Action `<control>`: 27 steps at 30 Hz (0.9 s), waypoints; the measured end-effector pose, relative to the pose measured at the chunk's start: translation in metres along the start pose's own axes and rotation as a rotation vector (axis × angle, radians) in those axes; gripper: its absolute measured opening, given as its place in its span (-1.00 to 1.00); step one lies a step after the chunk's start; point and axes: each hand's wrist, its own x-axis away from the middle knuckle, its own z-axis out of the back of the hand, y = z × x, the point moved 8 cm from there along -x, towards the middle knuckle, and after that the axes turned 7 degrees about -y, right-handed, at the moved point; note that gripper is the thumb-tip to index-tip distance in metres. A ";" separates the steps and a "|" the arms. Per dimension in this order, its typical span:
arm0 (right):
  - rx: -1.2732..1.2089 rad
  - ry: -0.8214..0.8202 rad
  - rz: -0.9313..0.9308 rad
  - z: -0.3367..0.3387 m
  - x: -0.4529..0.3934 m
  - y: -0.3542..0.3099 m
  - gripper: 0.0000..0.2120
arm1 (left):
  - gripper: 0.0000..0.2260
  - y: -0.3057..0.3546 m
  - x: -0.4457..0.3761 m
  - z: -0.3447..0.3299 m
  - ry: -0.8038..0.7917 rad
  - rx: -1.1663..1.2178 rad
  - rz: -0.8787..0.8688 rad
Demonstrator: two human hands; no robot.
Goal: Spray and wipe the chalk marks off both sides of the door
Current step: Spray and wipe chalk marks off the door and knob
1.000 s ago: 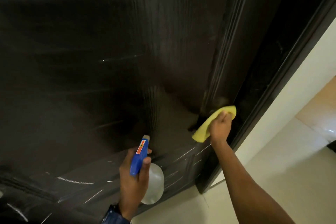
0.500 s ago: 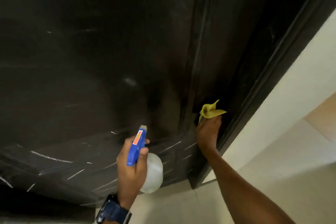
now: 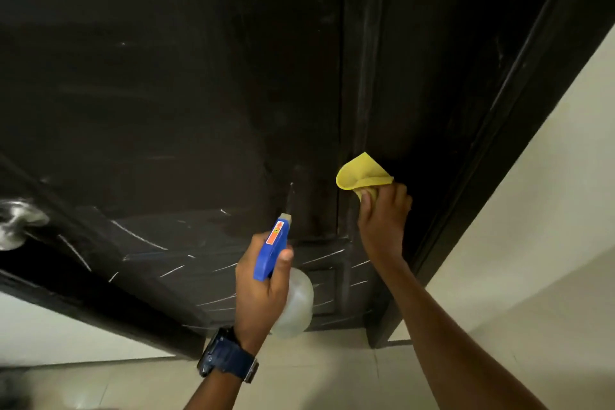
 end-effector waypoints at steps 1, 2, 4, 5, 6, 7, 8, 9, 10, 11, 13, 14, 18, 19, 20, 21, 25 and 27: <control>-0.003 -0.005 0.021 -0.001 0.001 0.003 -0.74 | -0.40 -0.004 0.005 0.004 0.015 -0.010 0.014; -0.009 -0.013 0.035 -0.002 0.001 0.004 -0.73 | -0.40 -0.008 0.012 0.009 0.034 -0.019 0.030; -0.026 -0.033 0.051 -0.002 -0.002 0.005 -0.72 | -0.40 -0.021 0.027 0.018 0.077 -0.026 0.076; -0.042 -0.042 0.049 -0.003 -0.002 0.006 -0.73 | -0.40 -0.028 0.033 0.022 0.090 -0.027 0.102; -0.053 -0.042 0.066 -0.003 -0.001 0.004 -0.75 | -0.39 -0.034 0.038 0.026 0.097 -0.035 0.125; -0.047 -0.028 0.110 -0.001 0.000 -0.001 -0.78 | -0.38 -0.040 0.042 0.030 0.100 -0.049 0.144; -0.030 -0.010 0.186 0.000 0.003 -0.010 -0.81 | -0.38 -0.045 0.045 0.034 0.103 -0.062 0.157; 0.003 0.004 0.295 -0.001 0.005 -0.026 -0.83 | -0.39 -0.049 0.047 0.039 0.111 -0.069 0.167; 0.064 0.004 0.434 -0.005 0.005 -0.046 -0.84 | -0.39 -0.054 0.049 0.045 0.123 -0.072 0.175; 0.152 -0.008 0.581 -0.013 0.004 -0.067 -0.83 | -0.39 -0.058 0.051 0.051 0.134 -0.076 0.183; 0.349 -0.005 0.773 -0.030 -0.001 -0.095 -0.81 | -0.38 -0.063 0.054 0.065 0.162 -0.094 0.187; 0.418 0.010 0.818 -0.035 -0.005 -0.099 -0.81 | -0.38 -0.065 0.056 0.072 0.173 -0.096 0.188; 0.596 0.005 1.063 -0.040 -0.005 -0.098 -0.70 | -0.42 -0.070 0.061 0.093 0.205 -0.079 0.200; 0.650 -0.013 1.156 -0.044 -0.001 -0.107 -0.75 | -0.43 -0.071 0.063 0.097 0.215 -0.075 0.205; 0.696 -0.024 1.242 -0.050 0.004 -0.119 -0.80 | -0.42 -0.072 0.065 0.100 0.225 -0.074 0.207; 0.729 -0.025 1.331 -0.058 0.009 -0.133 -0.78 | -0.41 -0.072 0.067 0.103 0.235 -0.073 0.205; 0.726 -0.125 1.639 -0.088 0.029 -0.181 -0.72 | -0.38 -0.068 0.073 0.114 0.258 -0.083 0.192; 0.658 -0.112 1.720 -0.100 0.041 -0.208 -0.75 | -0.39 -0.069 0.072 0.117 0.259 -0.104 0.197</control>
